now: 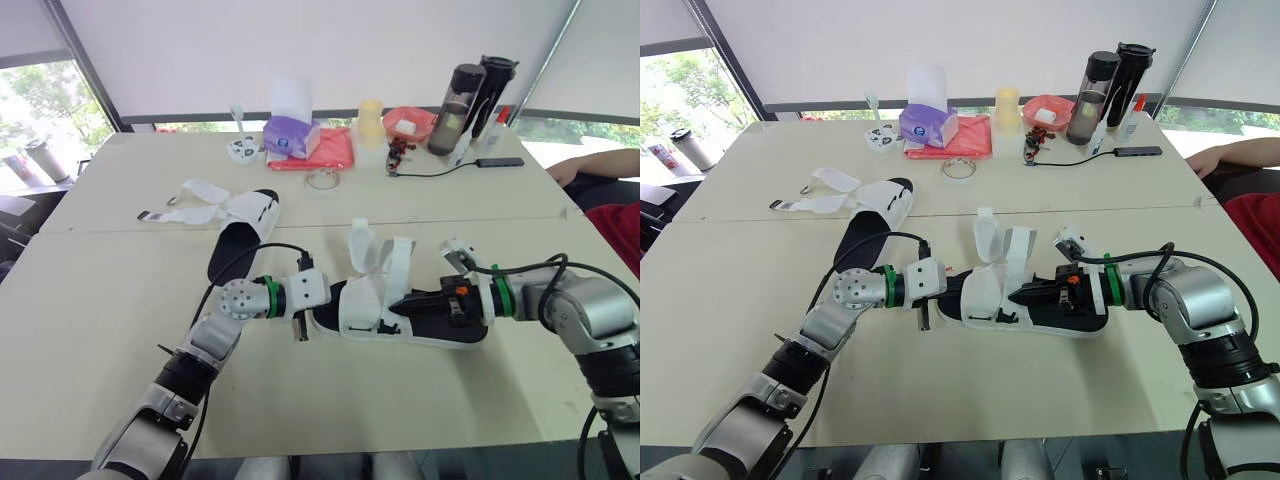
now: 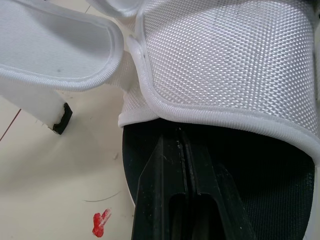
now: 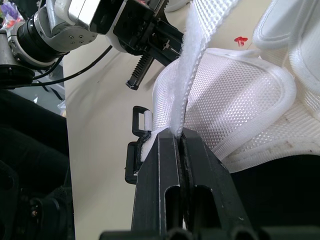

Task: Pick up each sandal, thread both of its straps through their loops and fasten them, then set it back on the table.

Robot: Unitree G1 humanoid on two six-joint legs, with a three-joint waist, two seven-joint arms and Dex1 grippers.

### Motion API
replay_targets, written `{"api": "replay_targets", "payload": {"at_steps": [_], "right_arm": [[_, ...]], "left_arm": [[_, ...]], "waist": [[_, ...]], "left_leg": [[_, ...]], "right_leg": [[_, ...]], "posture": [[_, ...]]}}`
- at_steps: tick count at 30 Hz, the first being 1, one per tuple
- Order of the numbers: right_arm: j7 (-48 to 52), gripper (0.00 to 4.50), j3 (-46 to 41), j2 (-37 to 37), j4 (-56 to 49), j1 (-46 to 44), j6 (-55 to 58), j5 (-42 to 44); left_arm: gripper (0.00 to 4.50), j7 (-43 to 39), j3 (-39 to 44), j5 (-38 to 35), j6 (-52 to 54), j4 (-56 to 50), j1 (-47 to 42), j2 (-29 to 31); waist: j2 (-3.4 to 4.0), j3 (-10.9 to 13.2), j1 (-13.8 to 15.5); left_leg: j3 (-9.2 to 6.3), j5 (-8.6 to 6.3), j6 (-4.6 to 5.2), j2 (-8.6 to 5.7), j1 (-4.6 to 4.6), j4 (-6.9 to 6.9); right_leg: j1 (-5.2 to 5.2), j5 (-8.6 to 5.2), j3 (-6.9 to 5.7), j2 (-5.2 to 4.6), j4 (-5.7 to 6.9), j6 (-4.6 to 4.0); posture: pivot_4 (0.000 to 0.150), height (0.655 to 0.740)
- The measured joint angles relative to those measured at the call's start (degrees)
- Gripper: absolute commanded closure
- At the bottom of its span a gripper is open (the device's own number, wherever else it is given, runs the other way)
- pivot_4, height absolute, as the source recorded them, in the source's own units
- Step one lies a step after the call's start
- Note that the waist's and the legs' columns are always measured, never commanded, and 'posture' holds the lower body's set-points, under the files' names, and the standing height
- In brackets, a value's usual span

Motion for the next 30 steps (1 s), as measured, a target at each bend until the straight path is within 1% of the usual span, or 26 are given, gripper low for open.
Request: {"api": "replay_targets", "payload": {"at_steps": [10, 15, 20, 26, 30], "right_arm": [[1.98, 4.49, -0.06, -0.08, -3.30, -0.07, -0.25, 0.26], [2.69, 4.49, -0.87, -0.10, -4.47, -0.08, -0.09, 1.76], [3.63, 4.49, -0.64, -1.50, -7.46, 0.47, -0.27, 1.78], [2.26, 4.49, -0.10, -1.65, -9.40, 2.29, -0.31, 1.50], [-1.17, 4.49, 1.40, -1.62, -8.71, 2.86, -0.84, -1.66]], "left_arm": [[4.50, 0.00, 0.03, 0.00, 0.15, 0.04, 0.01, -0.46], [4.50, 0.04, 0.06, 0.00, 0.43, 0.04, 0.07, -0.71], [4.50, 0.05, 0.06, 0.00, 0.46, 0.05, 0.08, -0.82], [4.50, 0.27, 0.06, 0.00, 0.51, 0.06, 0.09, -0.87], [4.50, 0.44, 0.06, -0.01, 0.52, 0.06, 0.08, -1.30]], "waist": [[0.00, 0.00, -0.07], [0.00, 0.00, -0.04], [0.00, 0.00, -0.01], [0.00, -0.01, -0.04], [0.00, -0.03, -0.06]], "left_leg": [[0.00, 0.00, 0.00, 0.01, 0.00, -0.01], [0.01, 0.00, 0.00, 0.01, 0.00, 0.00], [0.01, 0.00, 0.00, 0.01, -0.01, 0.00], [0.01, 0.00, 0.00, 0.02, 0.02, 0.02], [0.01, 0.00, 0.00, 0.02, 0.02, 0.02]], "right_leg": [[-0.02, 0.00, 0.00, 0.00, 0.00, 0.00], [-0.02, 0.00, 0.00, 0.00, 0.01, 0.00], [-0.02, 0.00, 0.00, 0.00, 0.00, 0.01], [0.01, 0.00, 0.00, 0.00, 0.01, 0.00], [0.01, 0.00, 0.00, 0.00, 0.01, 0.00]], "posture": [[0.150, 0.7400], [0.150, 0.7400], [0.150, 0.7400], [0.150, 0.7400], [0.150, 0.7400]]}}
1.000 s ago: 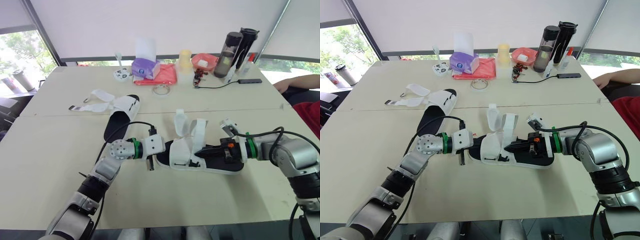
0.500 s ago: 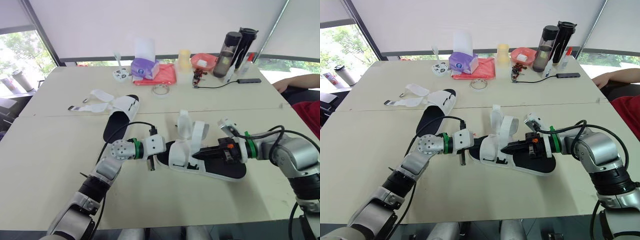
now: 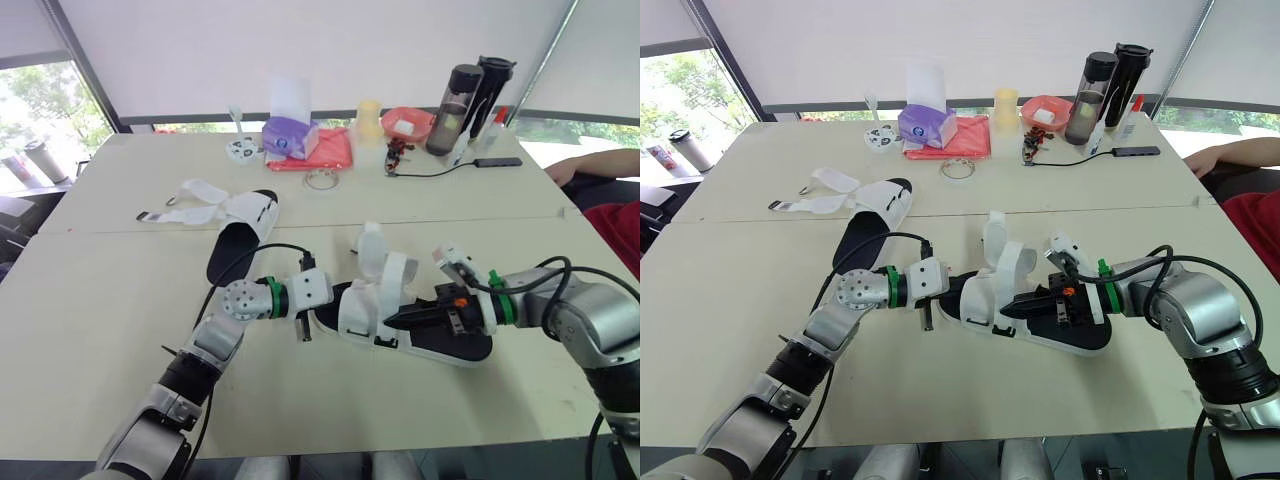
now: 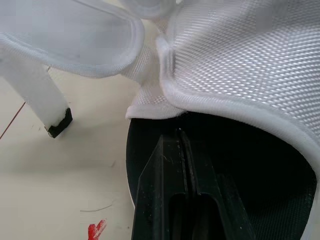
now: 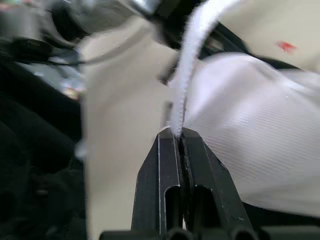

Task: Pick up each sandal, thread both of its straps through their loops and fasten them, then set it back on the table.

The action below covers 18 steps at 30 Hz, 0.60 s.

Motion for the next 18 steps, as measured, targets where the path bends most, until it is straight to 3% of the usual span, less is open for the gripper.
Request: {"api": "replay_targets", "payload": {"at_steps": [9, 18], "right_arm": [[-2.00, 4.49, -0.33, 0.28, -1.10, 2.21, -1.22, -1.12], [-2.95, 4.49, -5.25, 2.29, -4.10, 4.34, 0.80, 4.65]], "left_arm": [[4.50, 0.02, 0.00, -0.01, -0.02, 0.00, 0.05, -0.21], [4.50, 0.02, -0.01, -0.03, -0.06, 0.56, 0.03, -0.80]], "waist": [[0.00, 0.00, 0.05], [0.00, 0.00, -0.07]], "left_leg": [[-0.01, 0.00, 0.01, 0.00, 0.00, -0.01], [-0.01, -0.02, 0.03, 0.01, -0.01, -0.01]], "right_leg": [[0.01, 0.00, -0.01, 0.00, 0.00, 0.00], [-0.02, 0.00, -0.01, 0.01, 0.02, 0.01]], "posture": [[0.150, 0.7400], [0.150, 0.7400]]}}
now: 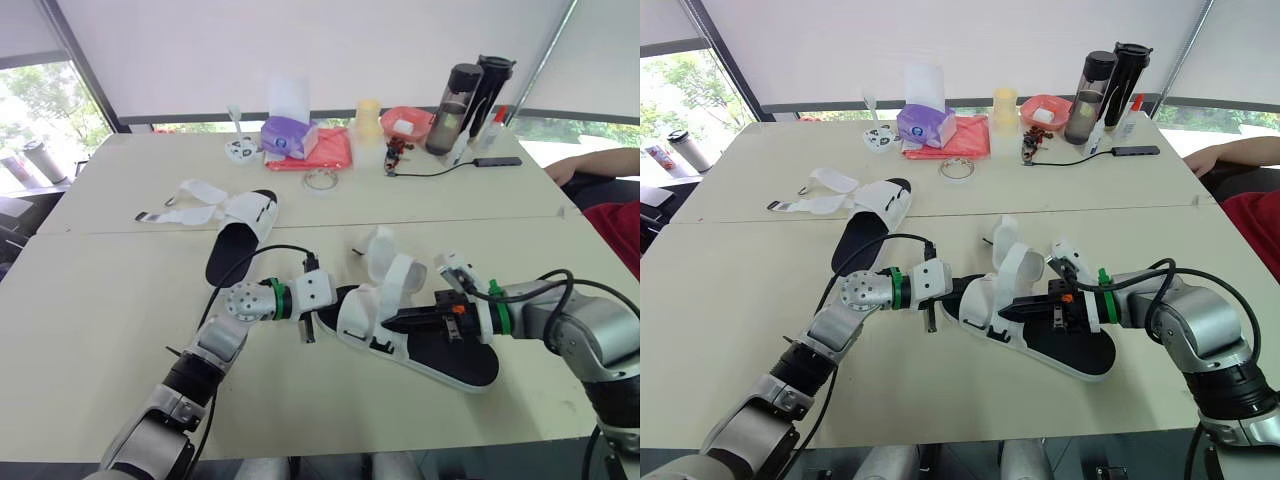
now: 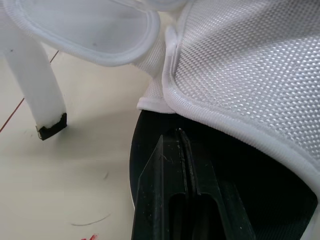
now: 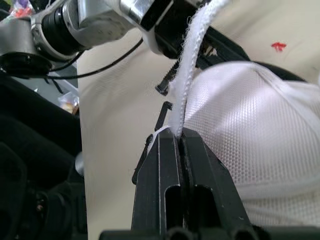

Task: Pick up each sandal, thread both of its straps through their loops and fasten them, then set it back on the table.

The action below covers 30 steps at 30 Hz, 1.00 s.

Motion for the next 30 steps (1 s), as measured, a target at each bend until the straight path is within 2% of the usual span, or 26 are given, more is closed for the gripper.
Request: {"api": "replay_targets", "payload": {"at_steps": [7, 17, 30], "right_arm": [[-0.71, 4.49, -1.53, -1.12, -2.75, 0.80, -0.03, 1.40], [1.85, 4.49, -1.04, -6.35, -3.31, 1.28, 1.88, 3.05], [-2.54, 4.49, 4.28, -2.25, -3.30, -0.83, -1.67, -2.18]], "left_arm": [[4.50, 0.00, -0.02, -0.01, 0.04, 0.11, 0.03, -0.30], [4.50, -0.01, -0.04, -0.05, 0.04, 0.14, 0.14, -0.56], [4.50, 0.15, 0.05, -0.08, 0.81, -0.01, 0.51, -1.15]], "waist": [[0.00, 0.00, 0.10], [0.00, 0.00, 0.13], [0.01, -0.01, -0.06]], "left_leg": [[0.01, 0.00, 0.00, 0.00, 0.00, 0.02], [0.01, 0.00, 0.00, -0.01, -0.01, 0.04], [0.01, 0.00, 0.00, 0.02, 0.02, 0.03]], "right_leg": [[0.01, 0.00, 0.00, 0.00, 0.00, 0.00], [0.03, 0.00, 0.00, -0.01, -0.01, 0.00], [0.02, 0.00, 0.00, 0.02, 0.00, 0.00]], "posture": [[0.150, 0.7400], [0.150, 0.7400], [0.150, 0.7400]]}}
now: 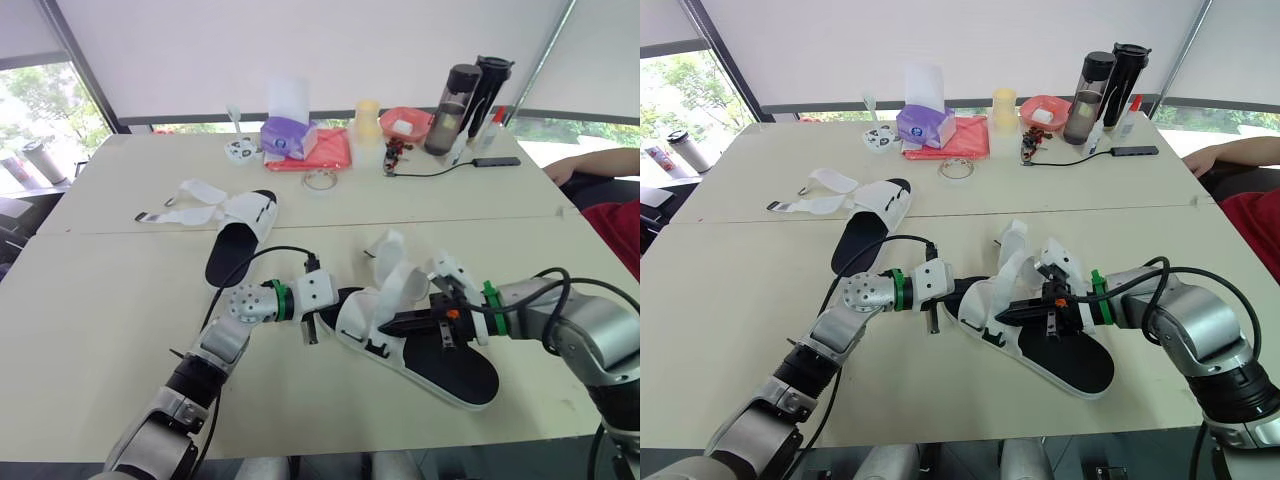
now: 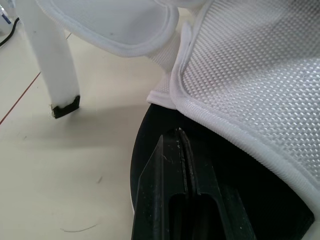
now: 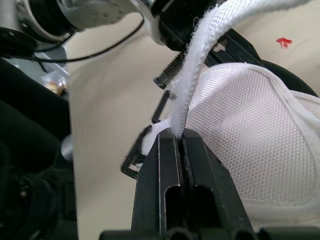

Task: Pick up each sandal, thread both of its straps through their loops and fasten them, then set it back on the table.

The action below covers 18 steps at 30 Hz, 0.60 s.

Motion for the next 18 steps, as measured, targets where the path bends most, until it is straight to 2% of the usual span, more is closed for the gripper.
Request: {"api": "replay_targets", "payload": {"at_steps": [7, 11, 14, 18], "right_arm": [[0.00, 4.49, 0.64, 0.04, -0.02, 0.17, -0.83, -0.85], [-1.67, 4.49, -3.29, 3.52, 0.05, 0.69, 3.18, 3.84], [-3.34, 3.55, -6.20, 5.50, -0.03, 1.41, 6.08, 8.14], [-4.95, 1.43, -8.00, 5.43, -1.04, 4.08, 8.02, 10.61]], "left_arm": [[4.50, 0.24, 0.02, 0.00, 0.17, -0.05, 0.13, -0.24], [4.50, 0.30, 0.02, 0.00, 0.25, -0.07, 0.18, -0.31], [4.50, 0.46, -0.01, 0.00, 0.26, -0.04, 0.17, -0.51], [4.50, 0.45, -0.02, 0.00, 0.26, -0.04, 0.24, -0.52]], "waist": [[0.00, 0.00, 0.05], [0.00, 0.00, 0.03], [-0.01, 0.00, 0.19], [-0.01, 0.00, 0.20]], "left_leg": [[0.00, 0.00, 0.00, 0.00, 0.01, 0.00], [-0.01, 0.00, 0.00, 0.00, 0.01, 0.00], [-0.02, 0.00, 0.00, -0.01, -0.01, 0.02], [-0.02, 0.00, 0.00, -0.03, -0.01, 0.03]], "right_leg": [[0.01, 0.00, 0.00, 0.00, 0.00, 0.00], [0.01, 0.00, 0.00, 0.01, 0.01, 0.00], [0.01, 0.00, 0.00, 0.00, 0.01, -0.01], [0.02, 0.00, 0.00, -0.01, 0.00, -0.01]], "posture": [[0.150, 0.7400], [0.150, 0.7400], [0.150, 0.7400], [0.150, 0.7400]]}}
